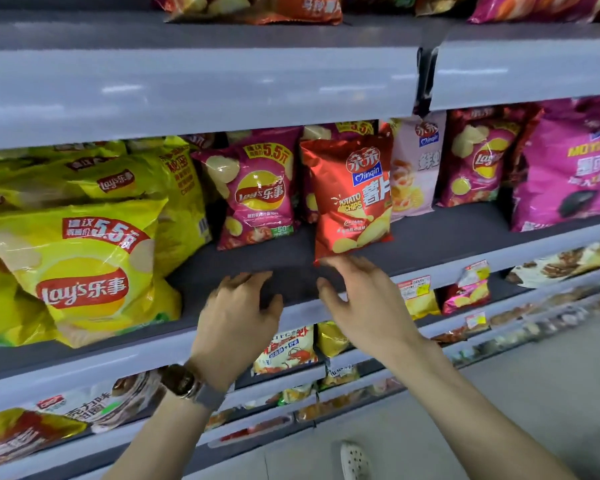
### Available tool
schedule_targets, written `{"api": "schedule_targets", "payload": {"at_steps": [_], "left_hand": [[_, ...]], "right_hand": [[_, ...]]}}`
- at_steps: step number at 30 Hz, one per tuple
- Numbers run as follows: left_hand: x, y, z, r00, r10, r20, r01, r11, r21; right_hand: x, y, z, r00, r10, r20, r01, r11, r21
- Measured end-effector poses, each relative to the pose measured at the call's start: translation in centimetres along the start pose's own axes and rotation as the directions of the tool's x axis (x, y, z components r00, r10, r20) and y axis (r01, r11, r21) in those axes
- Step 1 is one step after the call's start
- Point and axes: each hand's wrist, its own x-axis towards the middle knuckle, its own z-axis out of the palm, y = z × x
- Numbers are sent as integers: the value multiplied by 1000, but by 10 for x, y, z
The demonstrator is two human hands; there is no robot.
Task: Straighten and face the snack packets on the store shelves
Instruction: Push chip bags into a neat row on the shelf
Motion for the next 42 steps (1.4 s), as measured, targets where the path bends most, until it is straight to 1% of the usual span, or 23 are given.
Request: {"api": "schedule_targets", "payload": {"at_steps": [2, 5, 8, 12, 17, 21, 23, 25, 28, 33, 39, 42], "left_hand": [[0, 10, 1, 1000, 11, -4, -11, 1000, -10], [7, 27, 0, 1000, 2, -12, -3, 999, -50], [17, 45, 4, 1000, -7, -28, 4, 996, -89], [37, 73, 15, 998, -32, -50, 26, 993, -119], [62, 102, 36, 991, -129, -38, 111, 944, -311], [78, 110, 54, 970, -240, -34, 201, 874, -443], [85, 113, 61, 960, -278, -35, 220, 827, -517], [90, 118, 67, 951, -306, -44, 222, 775, -592], [96, 128, 73, 948, -311, -72, 180, 705, -686], [100, 140, 80, 910, -376, -174, 130, 658, -742], [92, 150, 87, 847, -448, -286, 90, 650, -754], [84, 154, 87, 830, -454, -324, 75, 667, -741]], "right_hand": [[-4, 12, -7, 1000, 10, -27, -12, 998, -68], [-3, 34, -20, 997, 27, -70, -34, 993, -110], [5, 61, -35, 994, 33, -104, -45, 993, -113], [19, 106, -55, 990, 67, -125, -78, 994, -77], [46, 176, -77, 961, 163, -222, -164, 986, 14], [83, 238, -88, 912, 289, -292, -247, 954, 172], [101, 262, -91, 889, 362, -280, -297, 922, 250], [115, 280, -92, 878, 416, -236, -331, 885, 328], [129, 300, -86, 880, 433, -197, -317, 842, 436], [137, 316, -82, 886, 427, -182, -282, 807, 519], [156, 322, -82, 910, 380, -163, -225, 785, 577], [168, 321, -79, 909, 370, -193, -188, 775, 603]]}}
